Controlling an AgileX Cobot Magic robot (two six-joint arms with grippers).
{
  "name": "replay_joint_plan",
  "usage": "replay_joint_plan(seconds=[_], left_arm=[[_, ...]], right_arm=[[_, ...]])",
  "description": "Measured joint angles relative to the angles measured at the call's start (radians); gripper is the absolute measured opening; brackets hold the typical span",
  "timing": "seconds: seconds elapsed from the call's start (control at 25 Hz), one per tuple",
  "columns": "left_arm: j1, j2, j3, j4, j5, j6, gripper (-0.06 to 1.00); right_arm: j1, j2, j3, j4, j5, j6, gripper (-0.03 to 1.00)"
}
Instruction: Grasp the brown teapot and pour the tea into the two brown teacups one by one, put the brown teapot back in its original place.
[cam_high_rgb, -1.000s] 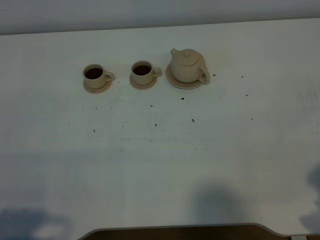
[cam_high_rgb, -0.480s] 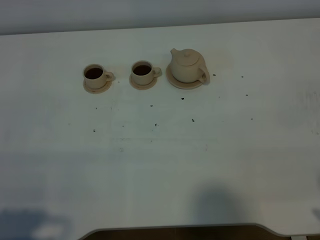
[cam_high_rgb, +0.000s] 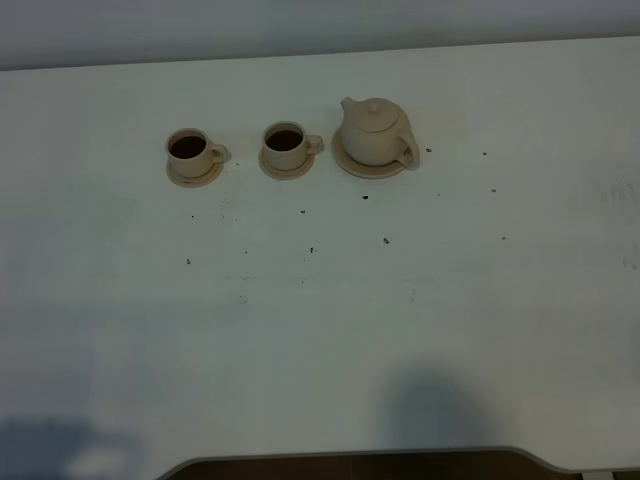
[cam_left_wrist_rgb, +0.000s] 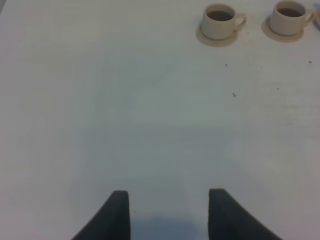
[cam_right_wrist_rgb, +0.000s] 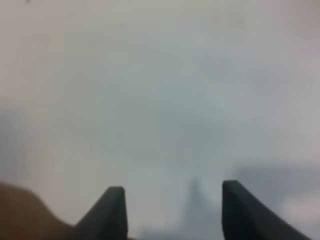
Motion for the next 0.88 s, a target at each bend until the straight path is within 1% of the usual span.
replay_joint_plan(seconds=[0.16,0.28,0.6,0.88], left_arm=[[0.000,0.000,0.000,0.000,0.000,0.000,0.37],[0.000,0.000,0.000,0.000,0.000,0.000,0.37],[0.000,0.000,0.000,0.000,0.000,0.000,0.37],[0.000,0.000,0.000,0.000,0.000,0.000,0.37]], right_arm=[[-0.076,-0.046,0.000,0.000,0.000,0.000,0.45],[-0.100,-0.061,0.000,0.000,0.001,0.000,0.45],[-0.104,-0.063,0.000,0.000,0.001,0.000,0.45],[-0.079,-0.063,0.000,0.043,0.004,-0.028,0.45]])
